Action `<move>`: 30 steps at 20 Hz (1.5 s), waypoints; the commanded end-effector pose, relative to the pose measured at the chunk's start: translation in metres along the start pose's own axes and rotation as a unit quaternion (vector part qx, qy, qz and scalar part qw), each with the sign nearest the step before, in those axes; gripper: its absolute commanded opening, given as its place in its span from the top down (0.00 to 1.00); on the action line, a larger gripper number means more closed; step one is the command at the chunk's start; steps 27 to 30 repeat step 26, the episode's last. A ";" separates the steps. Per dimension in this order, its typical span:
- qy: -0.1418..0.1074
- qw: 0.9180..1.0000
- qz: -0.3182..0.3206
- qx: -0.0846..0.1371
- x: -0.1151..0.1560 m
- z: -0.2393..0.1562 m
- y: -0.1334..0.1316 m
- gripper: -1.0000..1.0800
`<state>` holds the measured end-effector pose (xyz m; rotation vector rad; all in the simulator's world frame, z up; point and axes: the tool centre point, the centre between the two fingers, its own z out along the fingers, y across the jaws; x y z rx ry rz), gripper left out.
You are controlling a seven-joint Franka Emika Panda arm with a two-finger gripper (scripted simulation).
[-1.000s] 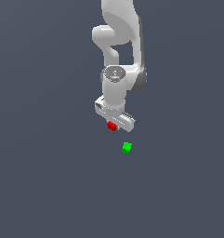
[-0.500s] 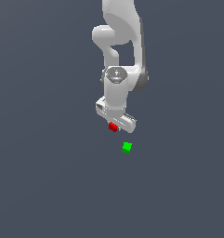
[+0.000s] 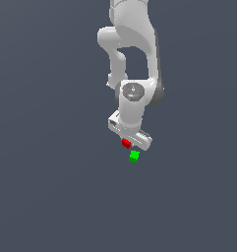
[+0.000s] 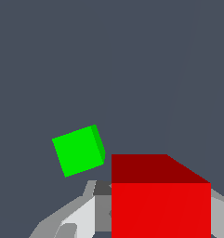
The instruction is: Stack the red cube on top of the green cube.
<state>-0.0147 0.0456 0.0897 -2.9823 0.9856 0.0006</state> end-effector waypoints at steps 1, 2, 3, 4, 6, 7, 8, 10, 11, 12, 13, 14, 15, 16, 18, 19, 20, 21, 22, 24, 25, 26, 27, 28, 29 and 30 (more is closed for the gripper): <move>0.000 1.000 0.000 0.000 0.003 0.007 -0.015 1.00; 0.000 1.000 0.000 0.000 0.005 0.009 -0.021 1.00; 0.000 1.000 0.000 0.000 0.006 0.011 -0.026 1.00; 0.000 1.000 0.000 0.000 0.007 0.013 -0.030 1.00; 0.000 1.000 0.000 0.000 0.009 0.017 -0.038 1.00; 0.000 1.000 0.000 0.000 0.010 0.018 -0.041 1.00; 0.000 1.000 0.000 0.000 0.011 0.019 -0.044 1.00; 0.000 1.000 0.000 0.000 0.012 0.021 -0.048 1.00; 0.000 1.000 0.000 0.000 0.013 0.022 -0.050 1.00; 0.000 1.000 0.000 0.000 0.013 0.023 -0.051 1.00; 0.000 1.000 0.000 0.000 0.014 0.023 -0.052 1.00; 0.000 1.000 0.000 0.000 0.014 0.023 -0.053 1.00; 0.000 1.000 0.000 0.000 0.014 0.024 -0.054 1.00; 0.000 1.000 0.000 0.000 0.014 0.024 -0.054 1.00; 0.000 1.000 0.000 0.000 0.014 0.024 -0.054 0.04; 0.000 1.000 0.000 0.000 0.014 0.024 -0.054 0.04; 0.000 1.000 0.000 0.000 0.014 0.024 -0.054 0.04; 0.000 1.000 0.000 0.000 0.014 0.024 -0.054 0.04; 0.000 1.000 0.000 0.000 0.014 0.024 -0.054 0.04; 0.000 1.000 0.000 0.000 0.014 0.024 -0.054 0.04; 0.000 1.000 0.000 0.000 0.014 0.024 -0.054 0.04; 0.000 1.000 0.000 0.000 0.014 0.024 -0.054 0.04; 0.000 1.000 0.000 0.000 0.014 0.024 -0.054 0.04; 0.000 1.000 0.000 0.000 0.014 0.024 -0.054 0.04; 0.000 1.000 0.000 0.000 0.014 0.024 -0.054 0.04; 0.000 1.000 0.000 0.000 0.014 0.024 -0.054 0.04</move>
